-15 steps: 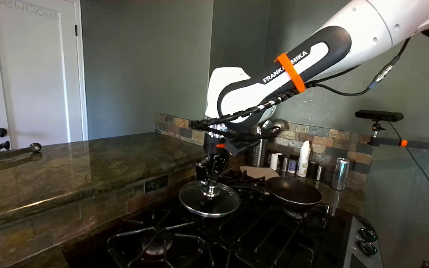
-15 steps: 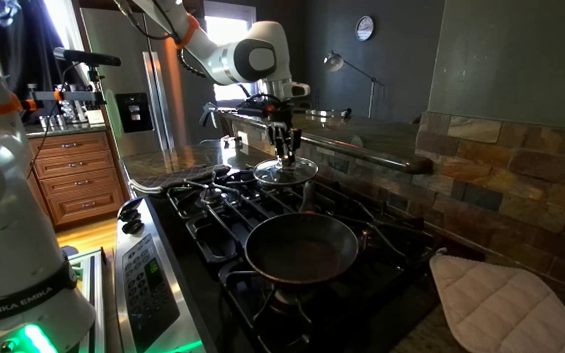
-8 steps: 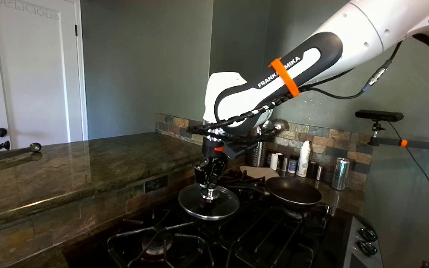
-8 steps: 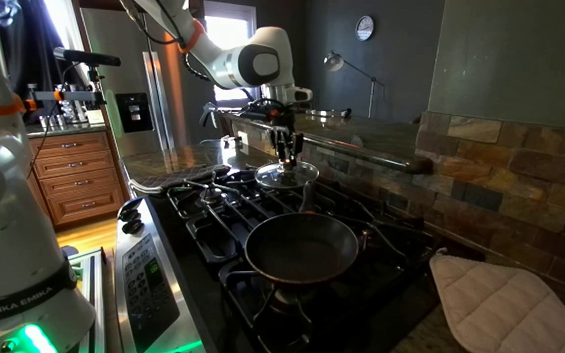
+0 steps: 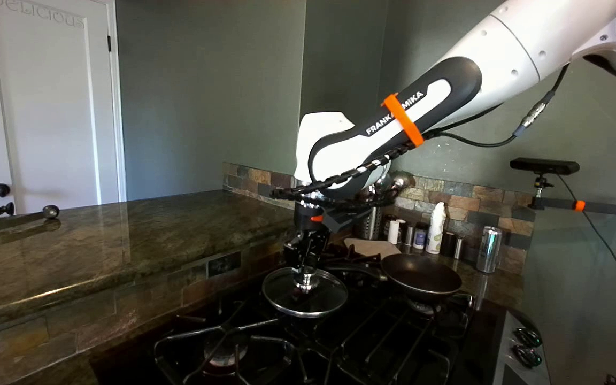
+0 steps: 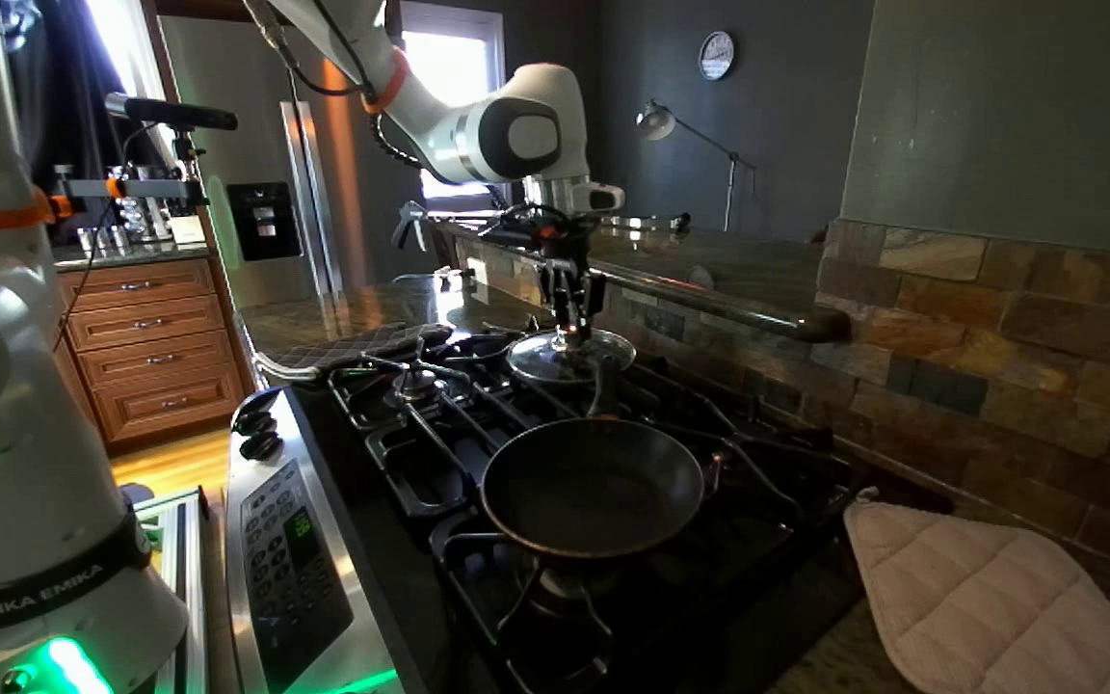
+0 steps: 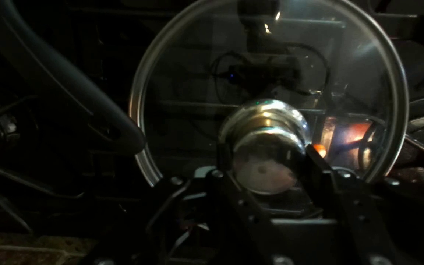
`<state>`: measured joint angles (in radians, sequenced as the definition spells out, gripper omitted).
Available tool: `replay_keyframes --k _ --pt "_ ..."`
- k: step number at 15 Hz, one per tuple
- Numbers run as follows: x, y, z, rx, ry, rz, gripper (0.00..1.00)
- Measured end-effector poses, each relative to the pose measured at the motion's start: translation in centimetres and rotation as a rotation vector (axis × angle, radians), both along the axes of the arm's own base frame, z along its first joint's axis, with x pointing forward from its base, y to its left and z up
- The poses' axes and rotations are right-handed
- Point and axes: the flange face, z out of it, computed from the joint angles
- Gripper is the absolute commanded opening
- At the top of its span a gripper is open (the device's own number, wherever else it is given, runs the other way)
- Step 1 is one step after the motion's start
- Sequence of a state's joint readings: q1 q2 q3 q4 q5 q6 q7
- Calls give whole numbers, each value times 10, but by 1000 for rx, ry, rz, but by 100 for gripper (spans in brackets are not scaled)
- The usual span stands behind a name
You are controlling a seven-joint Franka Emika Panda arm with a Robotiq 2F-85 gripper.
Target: Remove the lid from the pan and move the pan to the left then put the lid back on the pan.
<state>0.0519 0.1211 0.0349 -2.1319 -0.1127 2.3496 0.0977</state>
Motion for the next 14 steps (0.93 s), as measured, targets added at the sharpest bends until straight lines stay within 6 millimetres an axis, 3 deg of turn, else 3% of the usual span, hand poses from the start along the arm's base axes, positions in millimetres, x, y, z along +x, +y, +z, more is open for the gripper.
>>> replay_keyframes --k 9,10,11,14 --pt "4 -2 -14 -5 22 -1 24" --pt "4 -2 -14 -7 22 0 73" --pt "4 -2 -14 -7 22 0 74" --pt "5 -4 -13 -7 18 -4 94"
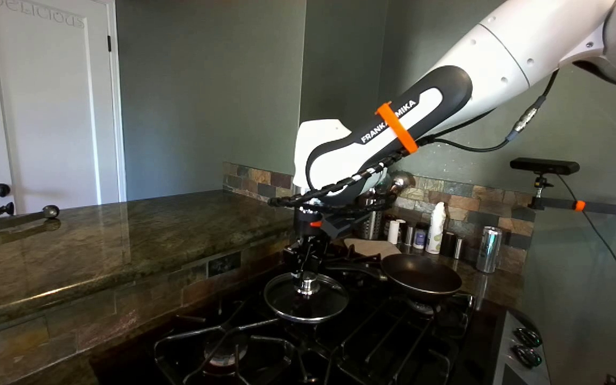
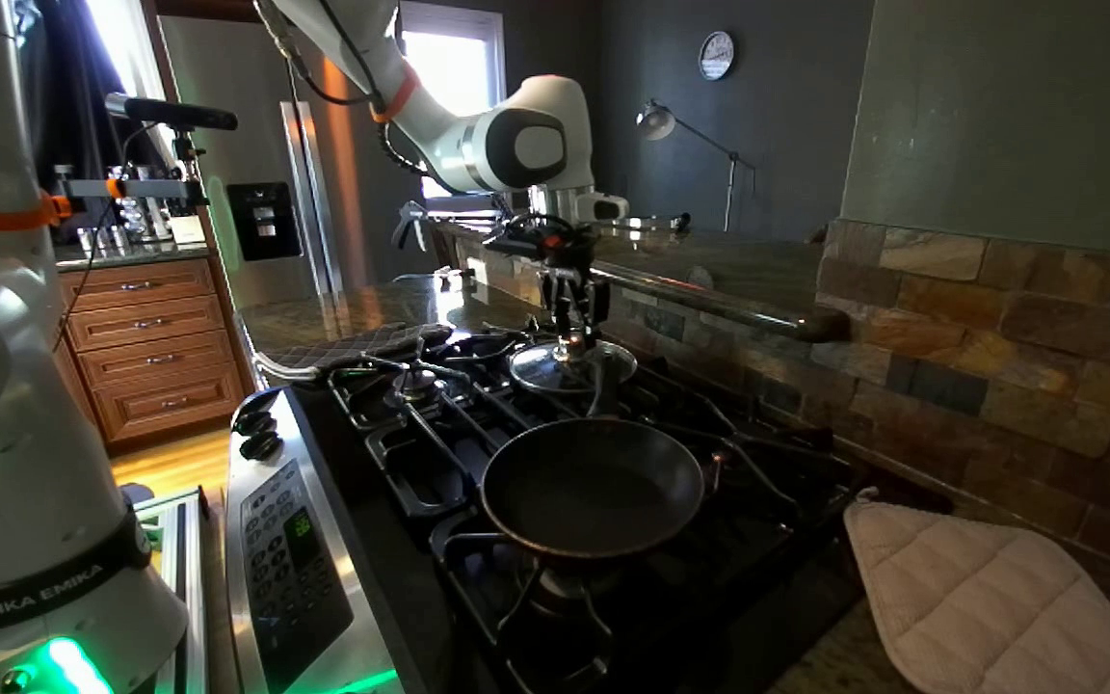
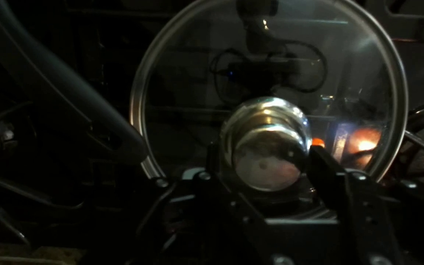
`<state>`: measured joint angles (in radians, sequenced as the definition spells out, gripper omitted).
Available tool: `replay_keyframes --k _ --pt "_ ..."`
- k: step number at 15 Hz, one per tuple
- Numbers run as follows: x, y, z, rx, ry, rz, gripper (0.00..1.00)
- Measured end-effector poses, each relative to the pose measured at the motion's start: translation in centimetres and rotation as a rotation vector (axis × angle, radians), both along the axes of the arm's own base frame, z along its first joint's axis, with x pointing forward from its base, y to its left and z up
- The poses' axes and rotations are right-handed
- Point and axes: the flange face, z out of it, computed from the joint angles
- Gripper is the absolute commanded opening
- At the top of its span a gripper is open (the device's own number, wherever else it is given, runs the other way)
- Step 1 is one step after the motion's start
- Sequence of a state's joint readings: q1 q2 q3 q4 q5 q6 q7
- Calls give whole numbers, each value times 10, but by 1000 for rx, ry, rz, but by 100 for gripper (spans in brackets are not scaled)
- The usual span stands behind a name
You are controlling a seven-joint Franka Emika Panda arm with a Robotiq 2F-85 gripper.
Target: Remove the lid from the pan and move the pan to the left then put the lid back on the pan.
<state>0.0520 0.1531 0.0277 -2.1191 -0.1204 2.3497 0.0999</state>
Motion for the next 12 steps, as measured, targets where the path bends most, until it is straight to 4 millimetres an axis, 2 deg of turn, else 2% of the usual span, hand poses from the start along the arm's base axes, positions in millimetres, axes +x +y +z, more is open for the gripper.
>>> replay_keyframes --k 1,5,7,9,12 --pt "0 -1 2 0 -4 -1 99" --pt "-1 -6 18 5 -30 -12 100" --pt "-5 -16 31 10 -46 14 100" --pt "-17 -32 43 19 -55 94 99" --pt "-46 -58 51 39 -66 229 100"
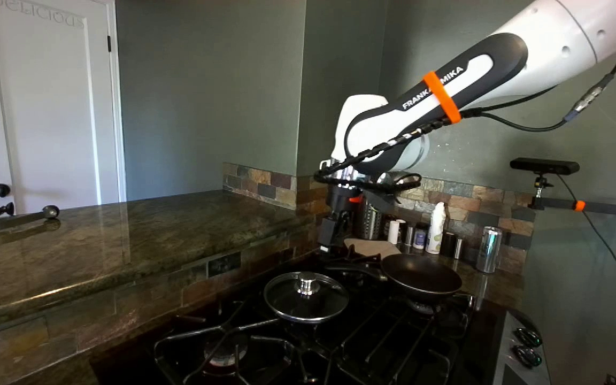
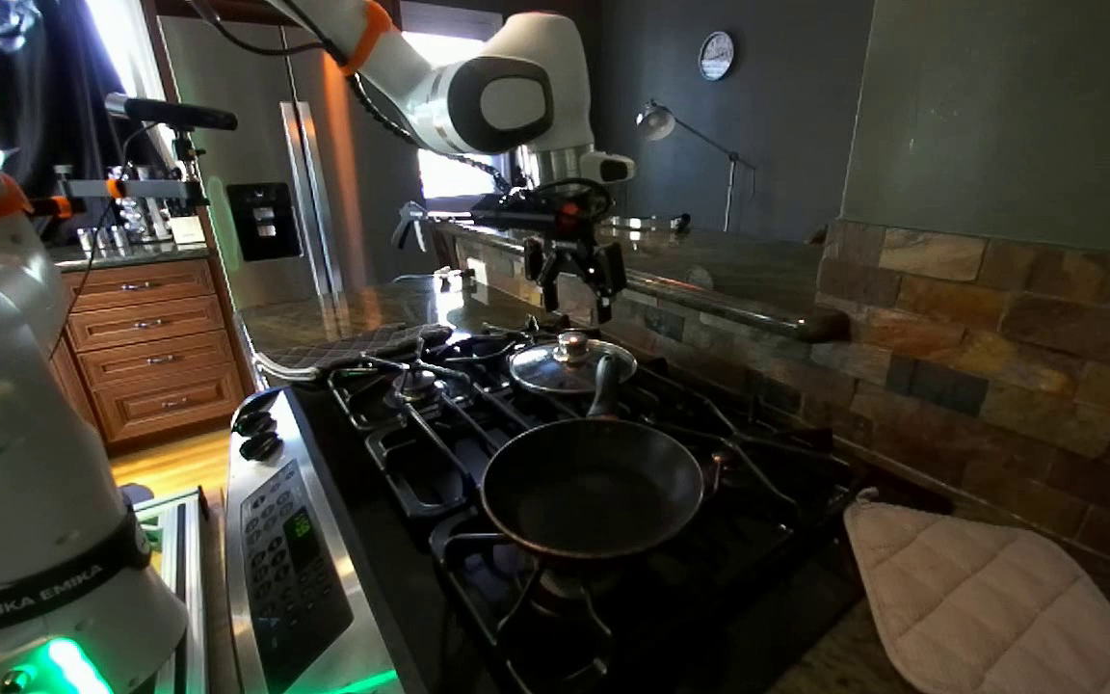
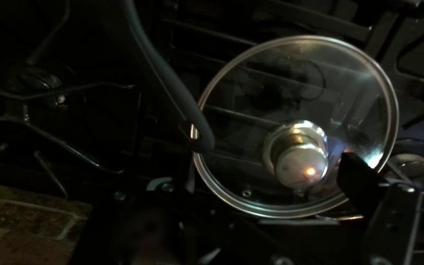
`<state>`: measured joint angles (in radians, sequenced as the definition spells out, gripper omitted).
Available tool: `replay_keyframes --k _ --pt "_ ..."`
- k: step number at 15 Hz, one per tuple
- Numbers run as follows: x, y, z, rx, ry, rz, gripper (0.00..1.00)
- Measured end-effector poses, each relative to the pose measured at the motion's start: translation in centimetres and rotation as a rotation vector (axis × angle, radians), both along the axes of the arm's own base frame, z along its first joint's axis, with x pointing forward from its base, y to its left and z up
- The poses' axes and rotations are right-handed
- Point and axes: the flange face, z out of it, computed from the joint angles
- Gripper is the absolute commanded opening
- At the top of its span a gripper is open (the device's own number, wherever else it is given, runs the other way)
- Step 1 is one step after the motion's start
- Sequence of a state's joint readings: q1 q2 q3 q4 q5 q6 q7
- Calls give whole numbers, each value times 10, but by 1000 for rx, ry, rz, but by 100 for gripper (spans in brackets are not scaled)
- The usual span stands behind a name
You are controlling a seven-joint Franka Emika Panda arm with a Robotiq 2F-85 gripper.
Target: Remove the lid from the pan and move the pan to the left then put the lid back on the pan.
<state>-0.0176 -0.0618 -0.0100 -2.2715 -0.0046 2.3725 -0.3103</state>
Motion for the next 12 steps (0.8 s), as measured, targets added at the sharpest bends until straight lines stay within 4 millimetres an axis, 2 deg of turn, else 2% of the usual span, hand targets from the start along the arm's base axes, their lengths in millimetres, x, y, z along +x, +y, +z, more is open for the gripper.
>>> replay_keyframes --k 4,7,9,12 --pt "-41 -46 0 21 1 121 100" --pt "-61 -75 -2 30 0 160 100" --pt "-66 -83 -6 32 5 170 100" --pt "-63 -81 -11 27 4 175 100"
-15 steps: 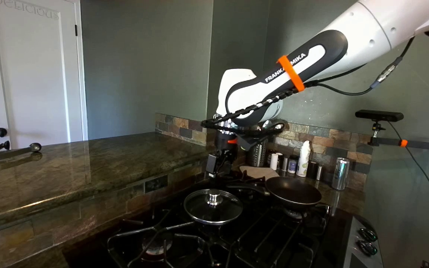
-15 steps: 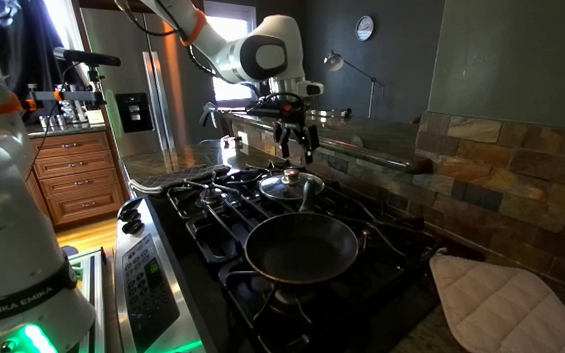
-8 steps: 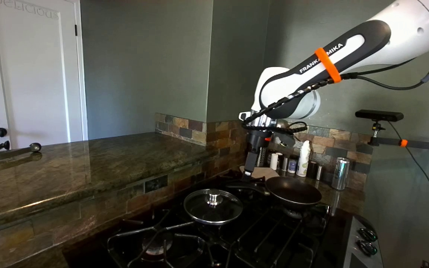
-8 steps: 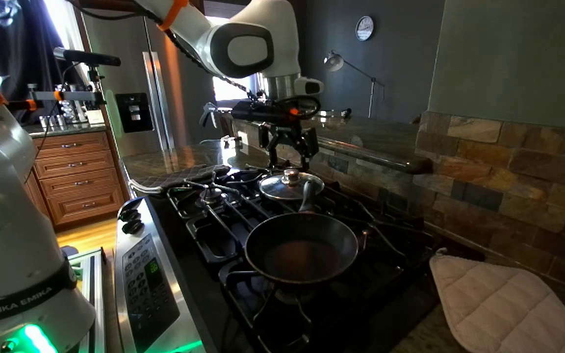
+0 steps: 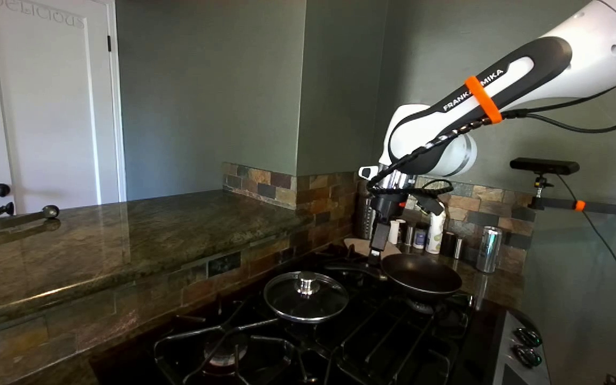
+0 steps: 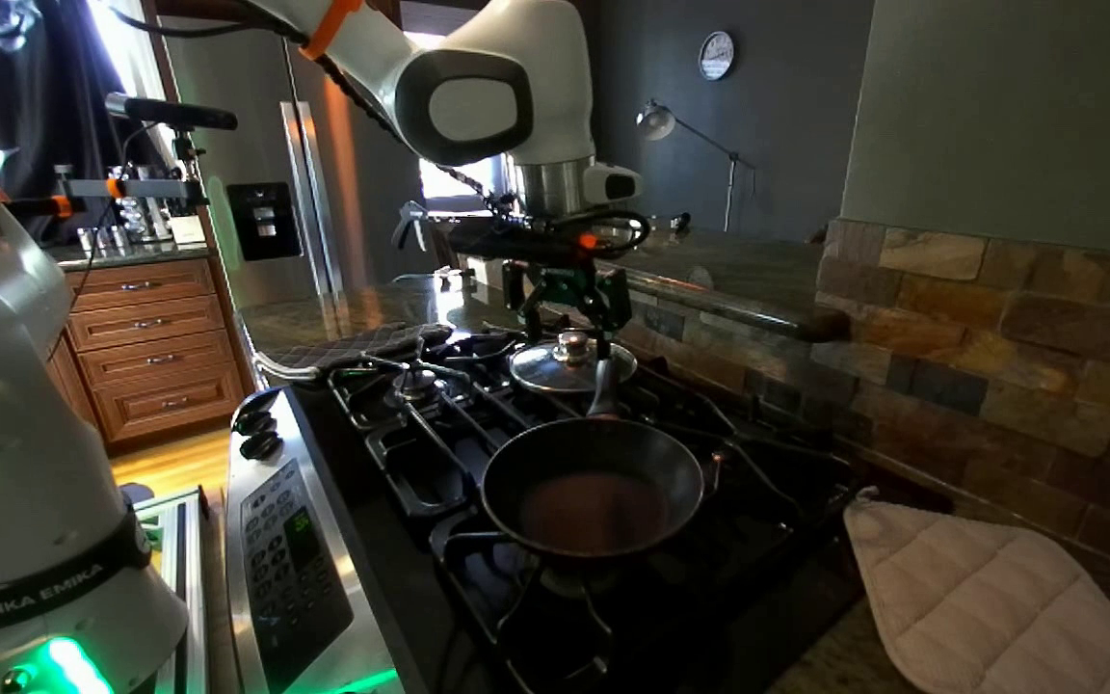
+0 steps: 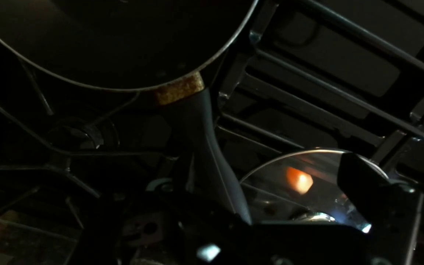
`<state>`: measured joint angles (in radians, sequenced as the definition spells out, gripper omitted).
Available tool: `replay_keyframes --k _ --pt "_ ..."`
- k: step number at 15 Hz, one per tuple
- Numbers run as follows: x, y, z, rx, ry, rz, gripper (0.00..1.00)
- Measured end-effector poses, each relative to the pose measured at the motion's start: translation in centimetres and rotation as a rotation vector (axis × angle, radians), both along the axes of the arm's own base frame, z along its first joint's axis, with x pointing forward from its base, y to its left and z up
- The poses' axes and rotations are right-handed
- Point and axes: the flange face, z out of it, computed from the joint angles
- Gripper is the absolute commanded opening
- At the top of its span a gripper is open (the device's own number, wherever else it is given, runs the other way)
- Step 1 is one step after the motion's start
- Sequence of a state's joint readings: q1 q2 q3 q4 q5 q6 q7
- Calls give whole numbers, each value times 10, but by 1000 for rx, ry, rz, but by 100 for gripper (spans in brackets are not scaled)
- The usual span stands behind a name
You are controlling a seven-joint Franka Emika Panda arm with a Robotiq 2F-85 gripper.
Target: Remove the lid from the pan and move the pan to the left then put the lid back on the pan.
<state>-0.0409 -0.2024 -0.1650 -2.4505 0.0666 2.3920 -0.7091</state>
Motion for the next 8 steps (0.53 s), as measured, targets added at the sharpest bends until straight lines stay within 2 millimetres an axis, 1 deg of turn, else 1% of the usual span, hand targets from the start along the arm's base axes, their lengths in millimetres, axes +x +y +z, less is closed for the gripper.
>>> replay_keyframes --k 4,8 --pt "10 1 -14 -17 -26 2 100" --pt "18 -3 -30 -26 -16 -3 100"
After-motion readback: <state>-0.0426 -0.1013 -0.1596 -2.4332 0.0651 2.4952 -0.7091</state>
